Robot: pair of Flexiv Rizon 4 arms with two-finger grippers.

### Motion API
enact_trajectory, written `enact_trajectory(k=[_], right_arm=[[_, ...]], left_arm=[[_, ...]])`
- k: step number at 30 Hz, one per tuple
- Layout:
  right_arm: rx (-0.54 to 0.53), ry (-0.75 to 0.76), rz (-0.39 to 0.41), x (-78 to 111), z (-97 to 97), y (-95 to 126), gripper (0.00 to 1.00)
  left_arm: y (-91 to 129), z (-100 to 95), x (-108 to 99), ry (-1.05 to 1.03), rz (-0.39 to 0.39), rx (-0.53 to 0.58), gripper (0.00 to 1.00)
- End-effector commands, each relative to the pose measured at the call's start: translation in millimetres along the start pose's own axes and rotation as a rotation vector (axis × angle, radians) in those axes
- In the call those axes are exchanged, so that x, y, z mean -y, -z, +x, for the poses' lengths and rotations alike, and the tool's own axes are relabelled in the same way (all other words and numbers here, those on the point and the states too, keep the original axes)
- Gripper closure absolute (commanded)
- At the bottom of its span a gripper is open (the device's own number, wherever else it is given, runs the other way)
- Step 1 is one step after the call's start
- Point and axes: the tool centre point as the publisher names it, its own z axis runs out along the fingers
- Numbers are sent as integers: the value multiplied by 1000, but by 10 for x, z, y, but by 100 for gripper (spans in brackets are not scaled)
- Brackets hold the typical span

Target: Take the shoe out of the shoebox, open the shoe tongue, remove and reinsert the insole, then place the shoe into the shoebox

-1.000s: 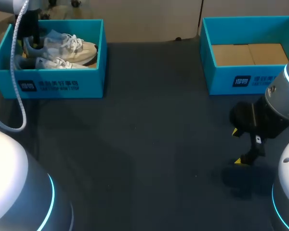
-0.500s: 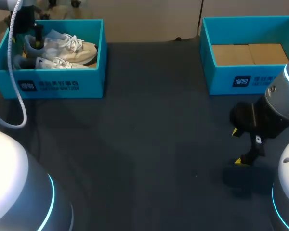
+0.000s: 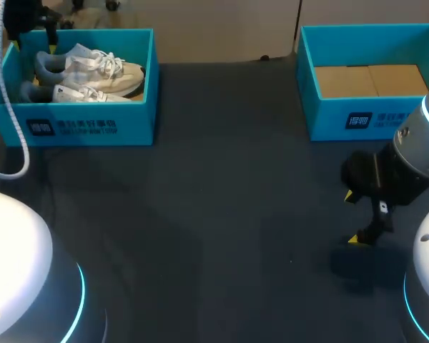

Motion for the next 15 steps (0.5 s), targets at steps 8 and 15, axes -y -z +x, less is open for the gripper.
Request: enact_trajectory(k=[8, 15], right_arm=[[2, 0, 1, 1, 7, -16, 0], [2, 0, 1, 1, 7, -16, 0]], left_arm=[[476, 74, 469, -7, -28, 25, 0], [565, 144, 651, 22, -16, 43, 0]])
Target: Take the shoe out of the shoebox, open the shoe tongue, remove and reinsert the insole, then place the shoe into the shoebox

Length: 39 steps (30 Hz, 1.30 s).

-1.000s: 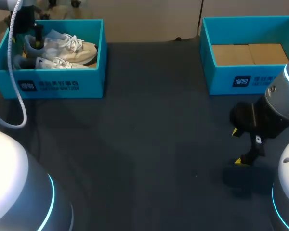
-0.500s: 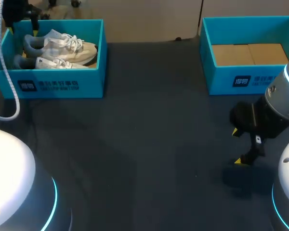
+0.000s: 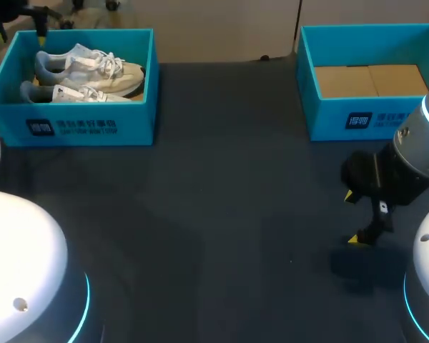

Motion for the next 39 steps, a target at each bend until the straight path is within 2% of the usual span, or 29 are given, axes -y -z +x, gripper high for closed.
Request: enact_trajectory(k=[1, 9, 13, 29, 39], right_arm=[[2, 0, 1, 0, 7, -16, 0], [2, 0, 1, 0, 7, -16, 0], [2, 0, 1, 0, 7, -16, 0], [2, 0, 1, 0, 7, -16, 0], [2, 0, 1, 0, 7, -16, 0]], left_arm=[[90, 37, 302, 5, -26, 6, 0], [153, 43, 687, -8, -25, 15, 0], [195, 56, 840, -52, 15, -1, 0], [193, 45, 867, -72, 9, -5, 0], [-35, 51, 957, -75, 74, 0, 0]])
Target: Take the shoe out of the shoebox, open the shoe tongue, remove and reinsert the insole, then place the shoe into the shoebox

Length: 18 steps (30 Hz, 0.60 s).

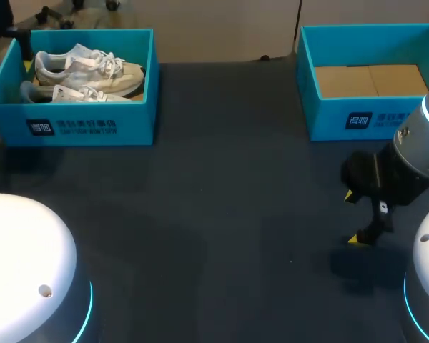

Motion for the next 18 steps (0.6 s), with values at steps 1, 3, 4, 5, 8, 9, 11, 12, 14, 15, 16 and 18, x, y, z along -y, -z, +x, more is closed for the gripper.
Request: enact_trajectory(k=[1, 3, 4, 5, 8, 9, 11, 12, 14, 15, 16, 18], right_arm=[[2, 0, 1, 1, 7, -16, 0], [2, 0, 1, 1, 7, -16, 0], [2, 0, 1, 1, 7, -16, 0], [2, 0, 1, 1, 7, -16, 0], [2, 0, 1, 1, 7, -16, 0], [2, 0, 1, 1, 7, -16, 0], [2, 0, 1, 1, 7, -16, 0], [2, 0, 1, 1, 7, -16, 0], [2, 0, 1, 1, 7, -16, 0], [2, 0, 1, 1, 7, -16, 0], [2, 0, 1, 1, 7, -16, 0], [2, 0, 1, 1, 7, -16, 0]], left_arm=[[-91, 21, -25, -7, 7, -2, 0], [-156, 27, -10, -11, 15, -8, 0], [-176, 29, -8, -9, 17, -11, 0], [-214, 32, -5, -8, 19, -13, 0], [-308, 33, -17, 1, 23, -21, 0], [-342, 31, -30, 10, 24, -26, 0], [-403, 27, -52, 11, 27, -27, 1], [-428, 25, -62, 25, 24, -34, 0], [-444, 23, -74, 31, 28, -35, 0], [-444, 23, -74, 31, 28, -35, 0], [-444, 23, -74, 31, 28, -35, 0], [-444, 23, -74, 31, 28, -35, 0]])
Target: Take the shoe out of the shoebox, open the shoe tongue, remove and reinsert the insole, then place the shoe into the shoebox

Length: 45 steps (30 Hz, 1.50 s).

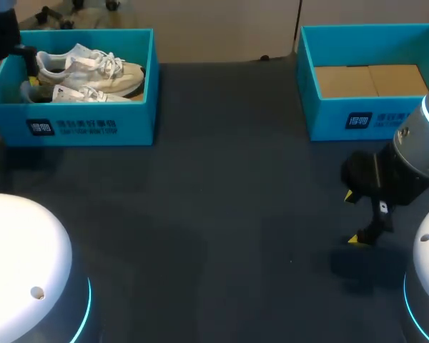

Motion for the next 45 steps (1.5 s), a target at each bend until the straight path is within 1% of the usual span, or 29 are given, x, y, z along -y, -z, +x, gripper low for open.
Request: enact_trajectory(k=[1, 14, 15, 17, 23, 25, 29, 33, 34, 39, 45], right_arm=[[2, 0, 1, 0, 7, -16, 0], [2, 0, 1, 0, 7, -16, 0], [2, 0, 1, 0, 7, -16, 0], [2, 0, 1, 0, 7, -16, 0], [2, 0, 1, 0, 7, -16, 0], [2, 0, 1, 0, 7, -16, 0], [2, 0, 1, 0, 7, -16, 0], [2, 0, 1, 0, 7, -16, 0], [2, 0, 1, 0, 7, -16, 0], [2, 0, 1, 0, 7, -16, 0], [2, 0, 1, 0, 7, -16, 0]], left_arm=[[1, 2, -27, 1, 4, -2, 0], [1, 2, -27, 1, 4, -2, 0], [-287, -20, -72, -19, 22, 8, 17], [-289, -20, -73, -22, 22, 10, 16], [-293, -26, -88, -29, 19, 15, 20], [-304, -30, -93, -31, 16, 16, 19], [-350, -53, -101, -34, 14, 20, 18], [-406, -82, -109, -36, 14, 17, 21], [-416, -88, -111, -37, 14, 18, 19], [-472, -126, -121, -42, 6, 25, 18], [-557, -142, -136, -41, 5, 21, 20]])
